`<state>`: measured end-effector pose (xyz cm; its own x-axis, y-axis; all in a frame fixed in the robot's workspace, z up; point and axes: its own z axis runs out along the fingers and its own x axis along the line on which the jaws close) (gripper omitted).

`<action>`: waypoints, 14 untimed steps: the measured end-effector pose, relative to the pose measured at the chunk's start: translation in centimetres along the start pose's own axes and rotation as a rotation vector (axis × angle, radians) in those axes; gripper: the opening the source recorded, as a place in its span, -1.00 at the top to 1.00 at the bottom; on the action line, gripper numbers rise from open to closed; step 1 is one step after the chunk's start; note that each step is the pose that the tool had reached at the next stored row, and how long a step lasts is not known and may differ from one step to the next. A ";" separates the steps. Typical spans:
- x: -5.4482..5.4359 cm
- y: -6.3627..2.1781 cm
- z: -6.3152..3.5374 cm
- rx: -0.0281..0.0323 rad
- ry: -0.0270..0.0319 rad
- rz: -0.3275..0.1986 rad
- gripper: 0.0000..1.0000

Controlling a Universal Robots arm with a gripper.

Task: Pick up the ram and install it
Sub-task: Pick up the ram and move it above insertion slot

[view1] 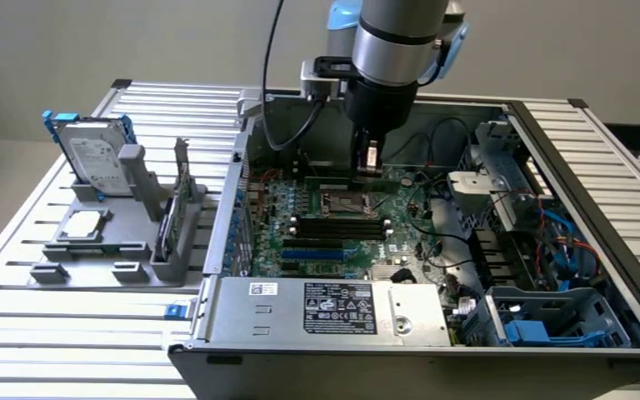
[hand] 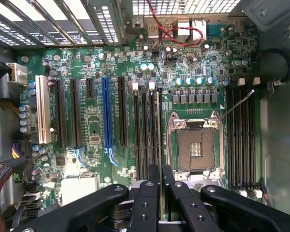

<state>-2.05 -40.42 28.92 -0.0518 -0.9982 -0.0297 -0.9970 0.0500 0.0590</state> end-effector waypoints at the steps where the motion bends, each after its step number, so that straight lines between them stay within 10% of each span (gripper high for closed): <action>1: 0.1 0.02 0.00 0.0000 -0.0001 0.000 0.71; 14: 0.5 0.42 0.03 0.0000 0.0000 0.000 0.71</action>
<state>-2.49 -40.91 28.90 -0.0518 -0.9982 -0.0298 -0.9970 0.0500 0.0590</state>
